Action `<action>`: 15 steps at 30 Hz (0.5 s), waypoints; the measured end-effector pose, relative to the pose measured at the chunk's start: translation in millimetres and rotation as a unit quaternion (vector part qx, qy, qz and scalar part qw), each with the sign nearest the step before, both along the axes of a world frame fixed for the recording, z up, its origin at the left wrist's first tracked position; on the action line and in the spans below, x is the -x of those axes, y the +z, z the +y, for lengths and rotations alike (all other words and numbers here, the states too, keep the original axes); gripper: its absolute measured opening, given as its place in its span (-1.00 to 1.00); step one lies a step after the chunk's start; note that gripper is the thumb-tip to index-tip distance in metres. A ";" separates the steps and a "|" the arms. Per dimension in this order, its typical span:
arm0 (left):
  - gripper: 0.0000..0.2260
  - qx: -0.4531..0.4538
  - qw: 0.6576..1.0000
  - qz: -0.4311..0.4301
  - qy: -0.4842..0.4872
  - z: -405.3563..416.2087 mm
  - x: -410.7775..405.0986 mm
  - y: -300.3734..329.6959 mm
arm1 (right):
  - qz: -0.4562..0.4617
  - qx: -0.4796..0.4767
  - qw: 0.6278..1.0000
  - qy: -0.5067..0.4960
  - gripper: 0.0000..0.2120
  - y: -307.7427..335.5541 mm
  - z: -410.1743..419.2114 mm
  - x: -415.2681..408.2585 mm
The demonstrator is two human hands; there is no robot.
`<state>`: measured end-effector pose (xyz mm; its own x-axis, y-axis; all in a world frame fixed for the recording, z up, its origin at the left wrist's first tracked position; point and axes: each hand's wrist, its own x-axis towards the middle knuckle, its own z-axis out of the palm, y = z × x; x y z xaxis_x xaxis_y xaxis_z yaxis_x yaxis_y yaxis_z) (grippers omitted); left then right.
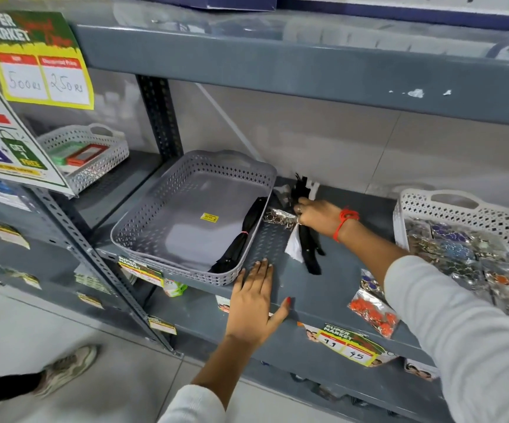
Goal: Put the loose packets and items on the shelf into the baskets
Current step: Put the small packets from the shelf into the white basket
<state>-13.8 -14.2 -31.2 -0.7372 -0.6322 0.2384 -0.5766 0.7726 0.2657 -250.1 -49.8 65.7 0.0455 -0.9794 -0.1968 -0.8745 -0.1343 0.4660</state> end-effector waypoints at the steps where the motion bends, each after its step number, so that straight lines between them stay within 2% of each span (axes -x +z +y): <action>1: -0.36 0.000 1.000 0.003 0.002 0.0 0.0 -0.4 | -0.014 -0.003 1.000 -0.014 -0.69 -0.1 4.0 -3.0; 5: -0.37 -0.002 1.000 -0.007 0.000 0.4 0.1 1.6 | -0.066 0.017 0.993 -0.094 -0.63 12.3 -3.3 -6.3; 9: -0.38 -0.003 1.000 -0.004 0.000 -0.2 0.6 2.7 | -0.225 0.087 0.962 -0.131 -0.67 19.8 -37.9 0.7; 11: -0.38 -0.004 1.000 -0.003 0.000 -0.4 0.9 1.7 | -0.297 0.085 0.936 -0.171 -0.76 19.0 -47.0 -4.6; 15: -0.37 0.002 1.000 -0.017 0.003 -1.7 1.5 -0.1 | -0.320 0.078 0.922 -0.206 -0.86 0.3 -59.9 -11.8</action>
<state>-15.2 -15.9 -31.3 -0.7417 -0.6353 0.2149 -0.5895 0.7704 0.2430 -238.3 -109.7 66.0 -0.2793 -0.9534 -0.1145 -0.9387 0.2962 -0.1766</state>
